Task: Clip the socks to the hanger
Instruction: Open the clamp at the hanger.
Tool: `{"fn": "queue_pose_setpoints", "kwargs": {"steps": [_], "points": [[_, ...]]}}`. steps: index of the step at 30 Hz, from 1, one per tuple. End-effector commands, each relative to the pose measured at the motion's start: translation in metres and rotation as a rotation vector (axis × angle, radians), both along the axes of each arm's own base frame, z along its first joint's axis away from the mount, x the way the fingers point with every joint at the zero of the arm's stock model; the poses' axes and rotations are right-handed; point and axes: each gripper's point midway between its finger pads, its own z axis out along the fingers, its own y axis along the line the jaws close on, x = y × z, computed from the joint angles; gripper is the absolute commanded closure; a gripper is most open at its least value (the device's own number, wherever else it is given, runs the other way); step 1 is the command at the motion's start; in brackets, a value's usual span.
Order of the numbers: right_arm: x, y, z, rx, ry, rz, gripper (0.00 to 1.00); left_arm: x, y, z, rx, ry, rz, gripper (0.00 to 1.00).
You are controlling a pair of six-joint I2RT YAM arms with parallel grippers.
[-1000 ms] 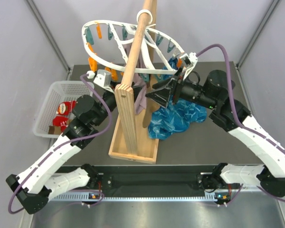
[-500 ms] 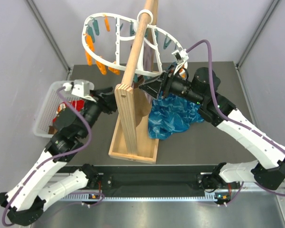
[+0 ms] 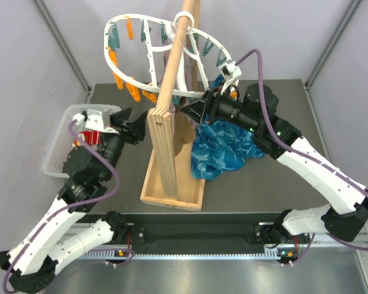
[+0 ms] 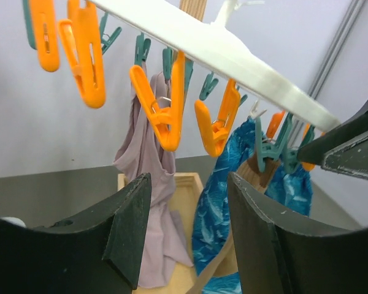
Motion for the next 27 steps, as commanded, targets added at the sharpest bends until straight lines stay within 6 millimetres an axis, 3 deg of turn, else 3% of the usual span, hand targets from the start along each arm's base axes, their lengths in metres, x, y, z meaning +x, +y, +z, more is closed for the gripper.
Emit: {"fn": "queue_pose_setpoints", "kwargs": {"steps": [1, 9, 12, 17, 18, 20, 27], "points": [[0.009, -0.010, 0.022, 0.003, -0.044, -0.047, 0.47, 0.009, -0.011, 0.009, 0.098, -0.110, 0.002, 0.43], [0.013, -0.011, 0.018, -0.011, -0.016, -0.058, 0.47, 0.024, -0.045, 0.009, 0.232, -0.156, -0.091, 0.34], [0.009, -0.009, 0.021, 0.010, -0.004, -0.029, 0.47, 0.039, -0.043, 0.007, 0.217, -0.123, -0.087, 0.29], [0.006, -0.014, 0.024, 0.017, -0.015, -0.036, 0.47, 0.059, -0.017, 0.008, 0.134, -0.093, -0.068, 0.27], [0.007, -0.014, 0.021, 0.009, -0.016, -0.040, 0.47, 0.054, -0.025, 0.011, 0.118, -0.105, -0.144, 0.28], [0.007, -0.020, 0.025, 0.015, -0.032, -0.057, 0.47, 0.055, -0.024, 0.013, 0.108, -0.113, -0.177, 0.30], [0.003, -0.027, 0.029, 0.001, -0.062, -0.064, 0.47, 0.030, -0.061, 0.018, 0.151, -0.189, -0.438, 0.37]]}}
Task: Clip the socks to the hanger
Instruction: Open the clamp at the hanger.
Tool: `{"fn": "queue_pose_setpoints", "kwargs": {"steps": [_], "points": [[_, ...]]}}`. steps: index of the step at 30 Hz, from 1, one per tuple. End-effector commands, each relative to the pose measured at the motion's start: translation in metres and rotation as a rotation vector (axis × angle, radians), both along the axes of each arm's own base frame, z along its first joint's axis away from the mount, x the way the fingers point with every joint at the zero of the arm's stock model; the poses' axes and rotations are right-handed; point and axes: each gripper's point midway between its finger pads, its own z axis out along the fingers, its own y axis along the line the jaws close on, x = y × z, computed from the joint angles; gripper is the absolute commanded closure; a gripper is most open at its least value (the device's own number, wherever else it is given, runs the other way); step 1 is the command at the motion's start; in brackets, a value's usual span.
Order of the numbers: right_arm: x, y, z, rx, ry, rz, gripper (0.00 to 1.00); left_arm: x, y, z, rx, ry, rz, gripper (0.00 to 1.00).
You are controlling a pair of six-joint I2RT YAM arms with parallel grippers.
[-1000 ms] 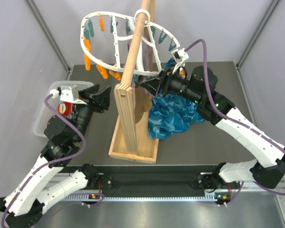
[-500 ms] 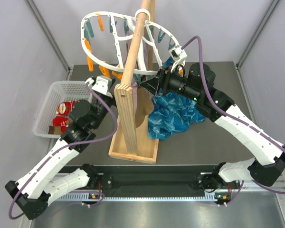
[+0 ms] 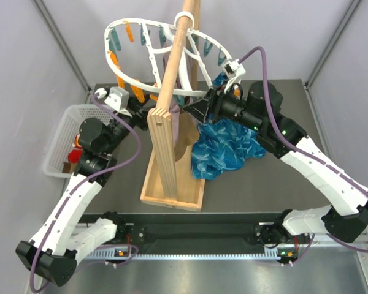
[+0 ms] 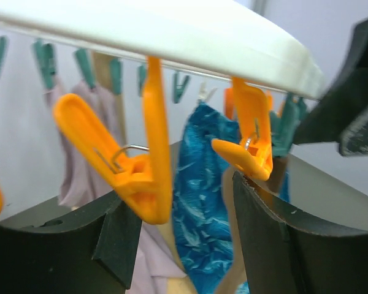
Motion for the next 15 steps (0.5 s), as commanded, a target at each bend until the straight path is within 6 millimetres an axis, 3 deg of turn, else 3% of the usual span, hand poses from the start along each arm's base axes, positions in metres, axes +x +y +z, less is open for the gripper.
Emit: {"fn": "queue_pose_setpoints", "kwargs": {"steps": [1, 7, 15], "points": [[-0.001, -0.019, 0.030, 0.037, -0.084, -0.043, 0.47, -0.028, -0.020, 0.036, -0.025, -0.124, -0.180, 0.37], [-0.007, -0.026, 0.033, 0.036, -0.098, -0.039, 0.47, -0.032, -0.021, 0.042, -0.039, -0.139, -0.195, 0.38], [-0.012, -0.030, 0.037, 0.052, -0.099, -0.040, 0.47, -0.035, -0.032, 0.057, -0.067, -0.155, -0.269, 0.48]]}}
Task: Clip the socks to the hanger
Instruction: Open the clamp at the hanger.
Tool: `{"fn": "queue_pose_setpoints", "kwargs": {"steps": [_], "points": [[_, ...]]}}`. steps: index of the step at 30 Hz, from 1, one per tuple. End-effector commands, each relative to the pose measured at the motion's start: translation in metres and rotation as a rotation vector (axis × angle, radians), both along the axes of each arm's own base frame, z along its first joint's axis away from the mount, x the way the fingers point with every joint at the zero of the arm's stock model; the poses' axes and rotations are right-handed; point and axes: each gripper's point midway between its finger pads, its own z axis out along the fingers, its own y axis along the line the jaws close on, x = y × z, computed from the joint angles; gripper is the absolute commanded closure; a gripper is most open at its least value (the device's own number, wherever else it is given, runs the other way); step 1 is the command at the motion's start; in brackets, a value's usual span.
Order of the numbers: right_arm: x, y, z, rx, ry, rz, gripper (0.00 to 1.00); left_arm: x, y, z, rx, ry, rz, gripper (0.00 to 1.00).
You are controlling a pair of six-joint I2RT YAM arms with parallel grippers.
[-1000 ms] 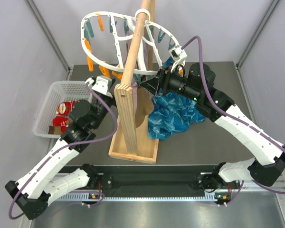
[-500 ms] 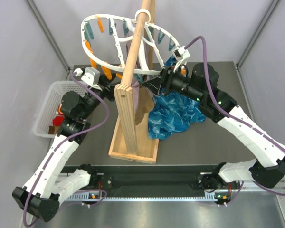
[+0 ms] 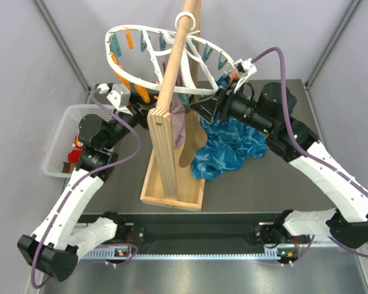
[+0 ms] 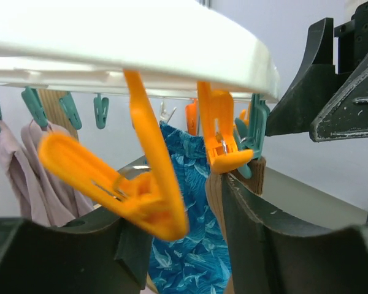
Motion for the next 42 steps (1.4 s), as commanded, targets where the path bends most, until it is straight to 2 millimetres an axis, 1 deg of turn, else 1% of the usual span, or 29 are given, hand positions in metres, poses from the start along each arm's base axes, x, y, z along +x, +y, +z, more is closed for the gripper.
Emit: {"fn": "queue_pose_setpoints", "kwargs": {"steps": [1, 3, 4, 5, 7, 8, 10, 11, 12, 13, 14, 17, 20, 21, 22, 23, 25, 28, 33, 37, 39, 40, 41, 42], "points": [[-0.002, -0.013, 0.016, 0.031, -0.042, -0.027, 0.47, -0.014, -0.004, 0.039, -0.049, -0.102, -0.067, 0.50], [-0.002, -0.013, 0.015, 0.035, -0.037, -0.027, 0.47, -0.019, -0.007, 0.044, -0.060, -0.110, -0.094, 0.54], [-0.004, -0.015, 0.015, 0.037, -0.039, -0.025, 0.47, -0.019, -0.008, 0.045, -0.063, -0.111, -0.102, 0.57], [-0.005, -0.014, 0.012, 0.036, -0.036, -0.024, 0.47, -0.022, -0.008, 0.049, -0.072, -0.112, -0.110, 0.58], [-0.004, -0.017, 0.014, 0.042, -0.043, -0.036, 0.47, -0.024, -0.009, 0.049, -0.073, -0.113, -0.122, 0.59], [-0.004, -0.017, 0.011, 0.035, -0.034, -0.036, 0.47, -0.024, -0.009, 0.048, -0.075, -0.109, -0.125, 0.59], [-0.006, -0.019, 0.014, 0.034, -0.040, -0.035, 0.47, -0.024, -0.007, 0.046, -0.078, -0.099, -0.115, 0.55], [-0.006, -0.019, 0.015, 0.040, -0.043, -0.035, 0.47, -0.023, -0.007, 0.042, -0.077, -0.089, -0.111, 0.49], [-0.005, -0.020, 0.012, 0.037, -0.040, -0.041, 0.47, -0.023, -0.007, 0.040, -0.079, -0.085, -0.109, 0.46], [-0.005, -0.020, 0.012, 0.038, -0.041, -0.042, 0.47, -0.026, -0.005, 0.040, -0.084, -0.086, -0.106, 0.46], [-0.006, -0.020, 0.013, 0.036, -0.041, -0.039, 0.47, -0.025, -0.004, 0.036, -0.089, -0.077, -0.097, 0.46], [-0.009, -0.020, 0.012, 0.033, -0.042, -0.029, 0.47, -0.026, -0.002, 0.036, -0.100, -0.078, -0.089, 0.46], [-0.009, -0.019, 0.010, 0.032, -0.034, -0.025, 0.47, -0.026, -0.003, 0.037, -0.102, -0.078, -0.093, 0.54], [-0.009, -0.019, 0.010, 0.031, -0.032, -0.021, 0.47, -0.025, -0.003, 0.037, -0.104, -0.076, -0.093, 0.61], [-0.011, -0.020, 0.012, 0.040, -0.039, -0.017, 0.47, -0.022, -0.005, 0.035, -0.101, -0.068, -0.097, 0.64], [-0.012, -0.020, 0.009, 0.038, -0.035, -0.017, 0.47, -0.023, -0.006, 0.038, -0.104, -0.071, -0.110, 0.67], [-0.015, -0.021, 0.010, 0.041, -0.034, -0.010, 0.47, -0.024, -0.013, 0.036, -0.094, -0.065, -0.143, 0.76], [-0.022, -0.024, 0.013, 0.040, -0.041, 0.007, 0.47, -0.023, -0.018, 0.037, -0.089, -0.059, -0.166, 0.86], [-0.035, -0.034, 0.019, 0.036, -0.080, 0.022, 0.46, -0.029, -0.030, 0.037, -0.086, -0.048, -0.216, 0.95], [-0.051, -0.042, 0.034, 0.047, -0.140, 0.053, 0.44, -0.032, -0.041, 0.035, -0.085, -0.026, -0.262, 1.00], [-0.058, -0.041, 0.044, 0.051, -0.174, 0.089, 0.42, -0.033, -0.046, 0.036, -0.085, -0.014, -0.281, 1.00], [-0.063, -0.036, 0.044, 0.046, -0.182, 0.131, 0.40, -0.035, -0.049, 0.035, -0.083, -0.008, -0.297, 1.00], [-0.066, -0.035, 0.051, 0.056, -0.197, 0.151, 0.38, -0.040, -0.052, 0.036, -0.078, -0.004, -0.334, 1.00], [-0.069, -0.033, 0.055, 0.061, -0.202, 0.170, 0.36, -0.040, -0.057, 0.033, -0.073, 0.013, -0.354, 1.00]]}}
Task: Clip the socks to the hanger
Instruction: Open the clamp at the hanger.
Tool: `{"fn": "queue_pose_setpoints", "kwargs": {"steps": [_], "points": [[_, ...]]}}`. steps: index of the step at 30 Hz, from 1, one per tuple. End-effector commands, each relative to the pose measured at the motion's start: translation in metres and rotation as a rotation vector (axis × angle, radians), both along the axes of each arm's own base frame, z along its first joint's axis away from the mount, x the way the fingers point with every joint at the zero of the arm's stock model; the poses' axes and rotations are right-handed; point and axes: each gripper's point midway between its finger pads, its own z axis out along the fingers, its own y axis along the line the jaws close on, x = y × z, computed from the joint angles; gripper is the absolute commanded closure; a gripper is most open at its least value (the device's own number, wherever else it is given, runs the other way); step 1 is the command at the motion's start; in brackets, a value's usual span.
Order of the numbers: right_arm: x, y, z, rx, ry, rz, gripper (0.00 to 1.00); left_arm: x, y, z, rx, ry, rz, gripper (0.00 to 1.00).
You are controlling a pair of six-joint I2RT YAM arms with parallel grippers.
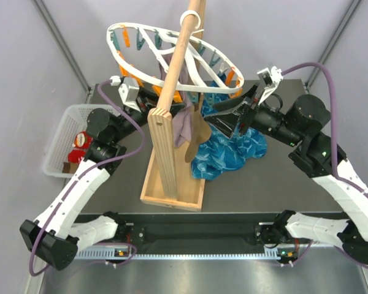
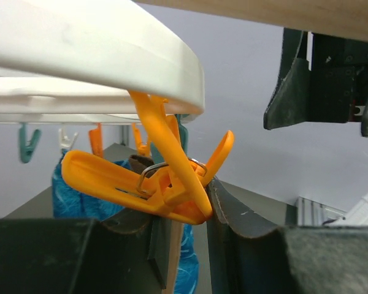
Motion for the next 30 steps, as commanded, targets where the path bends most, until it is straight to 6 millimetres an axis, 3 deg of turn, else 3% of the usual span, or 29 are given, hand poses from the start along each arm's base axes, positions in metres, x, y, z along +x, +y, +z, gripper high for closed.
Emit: {"fn": "queue_pose_setpoints", "kwargs": {"steps": [1, 6, 9, 15, 18, 19, 23, 30], "points": [[-0.016, 0.009, 0.023, 0.011, -0.078, 0.120, 0.35, -0.015, -0.011, 0.018, -0.017, -0.017, -0.100, 1.00], [-0.021, 0.026, 0.032, 0.039, -0.071, 0.225, 0.33, -0.018, -0.018, 0.009, 0.008, 0.036, -0.145, 1.00], [-0.018, 0.034, 0.031, 0.047, -0.059, 0.248, 0.26, -0.017, -0.016, 0.007, 0.012, 0.055, -0.128, 1.00], [-0.001, 0.050, 0.024, 0.043, -0.044, 0.246, 0.23, -0.025, -0.016, 0.006, 0.022, 0.067, -0.152, 1.00], [0.001, 0.057, 0.030, 0.039, -0.083, 0.237, 0.22, -0.029, -0.015, 0.007, 0.023, 0.067, -0.163, 1.00], [0.008, 0.062, 0.020, 0.003, -0.057, 0.220, 0.21, -0.029, -0.015, 0.006, 0.025, 0.070, -0.165, 1.00], [0.026, 0.061, 0.023, -0.041, -0.078, 0.120, 0.21, -0.034, -0.012, 0.007, 0.027, 0.061, -0.162, 1.00], [0.037, 0.064, 0.015, -0.061, -0.058, 0.081, 0.27, -0.038, -0.011, 0.005, 0.044, 0.056, -0.169, 1.00]]}}
